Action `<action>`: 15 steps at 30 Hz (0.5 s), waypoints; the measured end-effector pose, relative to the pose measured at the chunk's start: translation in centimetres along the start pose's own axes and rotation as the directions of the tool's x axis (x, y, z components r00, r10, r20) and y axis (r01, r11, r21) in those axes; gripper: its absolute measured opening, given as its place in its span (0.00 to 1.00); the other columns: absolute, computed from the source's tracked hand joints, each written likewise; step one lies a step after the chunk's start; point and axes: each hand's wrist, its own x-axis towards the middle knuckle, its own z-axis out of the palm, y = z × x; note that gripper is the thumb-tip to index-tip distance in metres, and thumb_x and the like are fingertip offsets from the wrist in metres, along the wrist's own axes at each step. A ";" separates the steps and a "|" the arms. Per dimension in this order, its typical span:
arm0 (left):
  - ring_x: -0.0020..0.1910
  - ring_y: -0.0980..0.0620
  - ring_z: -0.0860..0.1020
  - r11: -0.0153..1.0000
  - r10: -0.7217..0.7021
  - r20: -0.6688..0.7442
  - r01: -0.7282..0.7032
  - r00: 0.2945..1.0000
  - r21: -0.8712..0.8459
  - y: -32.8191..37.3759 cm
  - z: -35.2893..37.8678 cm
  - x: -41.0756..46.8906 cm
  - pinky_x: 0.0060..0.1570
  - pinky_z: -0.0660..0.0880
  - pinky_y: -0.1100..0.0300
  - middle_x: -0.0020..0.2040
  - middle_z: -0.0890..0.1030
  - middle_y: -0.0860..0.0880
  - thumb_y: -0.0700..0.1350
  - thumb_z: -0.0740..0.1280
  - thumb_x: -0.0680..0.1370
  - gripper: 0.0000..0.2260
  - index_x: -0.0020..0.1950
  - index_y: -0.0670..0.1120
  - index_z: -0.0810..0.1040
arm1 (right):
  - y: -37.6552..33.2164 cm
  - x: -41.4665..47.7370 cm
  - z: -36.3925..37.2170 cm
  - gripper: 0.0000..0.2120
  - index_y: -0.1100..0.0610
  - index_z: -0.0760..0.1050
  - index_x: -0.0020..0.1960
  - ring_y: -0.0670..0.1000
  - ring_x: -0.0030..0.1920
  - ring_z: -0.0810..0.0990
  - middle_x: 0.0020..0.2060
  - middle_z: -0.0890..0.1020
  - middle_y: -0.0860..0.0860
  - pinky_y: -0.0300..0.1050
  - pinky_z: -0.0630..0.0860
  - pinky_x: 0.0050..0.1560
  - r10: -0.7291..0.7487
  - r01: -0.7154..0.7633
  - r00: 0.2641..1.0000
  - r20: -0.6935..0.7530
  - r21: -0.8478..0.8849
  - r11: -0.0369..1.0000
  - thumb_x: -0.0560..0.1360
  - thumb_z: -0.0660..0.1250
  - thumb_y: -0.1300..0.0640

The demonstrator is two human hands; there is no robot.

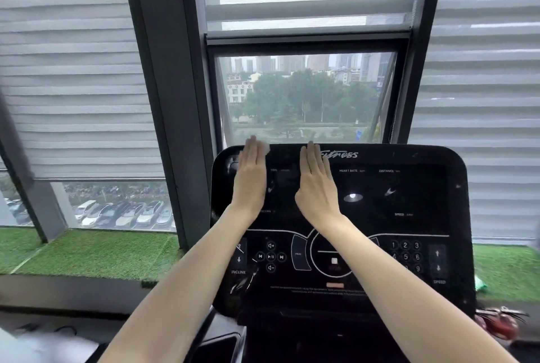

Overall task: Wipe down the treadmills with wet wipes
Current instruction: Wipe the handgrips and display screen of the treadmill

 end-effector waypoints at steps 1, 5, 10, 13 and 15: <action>0.77 0.43 0.52 0.994 0.105 0.046 -0.105 0.993 0.009 0.4 0.4 0.0 0.75 0.48 0.53 0.77 0.55 0.39 0.23 0.66 0.70 0.38 0.77 0.37 0.55 | 0.4 0.1 -0.3 0.38 0.66 0.46 0.77 0.56 0.78 0.42 0.77 0.47 0.61 0.47 0.37 0.76 0.018 -0.018 1.000 0.024 -0.015 1.000 0.70 0.56 0.73; 0.77 0.43 0.55 0.999 0.002 0.004 -0.002 1.000 0.051 -1.3 0.1 -0.2 0.75 0.50 0.49 0.76 0.60 0.39 0.22 0.64 0.70 0.36 0.76 0.38 0.60 | 1.8 0.2 -1.0 0.39 0.65 0.45 0.78 0.57 0.78 0.43 0.77 0.45 0.61 0.48 0.38 0.76 -0.060 0.069 0.988 0.141 -0.062 0.996 0.70 0.57 0.72; 0.77 0.44 0.55 1.000 0.011 -0.058 -0.009 0.998 0.024 1.4 1.5 -1.0 0.75 0.46 0.51 0.77 0.59 0.39 0.24 0.60 0.72 0.33 0.76 0.38 0.60 | 2.6 0.3 0.0 0.40 0.68 0.56 0.75 0.61 0.77 0.54 0.76 0.56 0.64 0.51 0.45 0.76 -0.104 0.109 0.991 0.081 -0.064 0.992 0.65 0.61 0.74; 0.71 0.41 0.68 0.954 0.275 0.044 -0.278 0.960 0.115 1.4 1.7 -0.7 0.72 0.63 0.46 0.71 0.69 0.37 0.31 0.67 0.71 0.27 0.71 0.35 0.69 | 2.9 0.2 -0.1 0.40 0.68 0.57 0.75 0.60 0.77 0.55 0.76 0.57 0.63 0.52 0.48 0.77 -0.118 0.123 0.988 0.097 -0.049 0.991 0.64 0.62 0.74; 0.75 0.43 0.62 0.976 0.148 -0.010 -0.144 0.989 0.160 0.0 1.2 -0.7 0.75 0.56 0.47 0.74 0.64 0.38 0.28 0.64 0.70 0.32 0.74 0.36 0.63 | 3.1 0.3 -0.3 0.40 0.68 0.56 0.75 0.60 0.77 0.55 0.76 0.56 0.63 0.52 0.47 0.77 -0.132 0.138 0.986 0.103 -0.052 0.989 0.64 0.62 0.74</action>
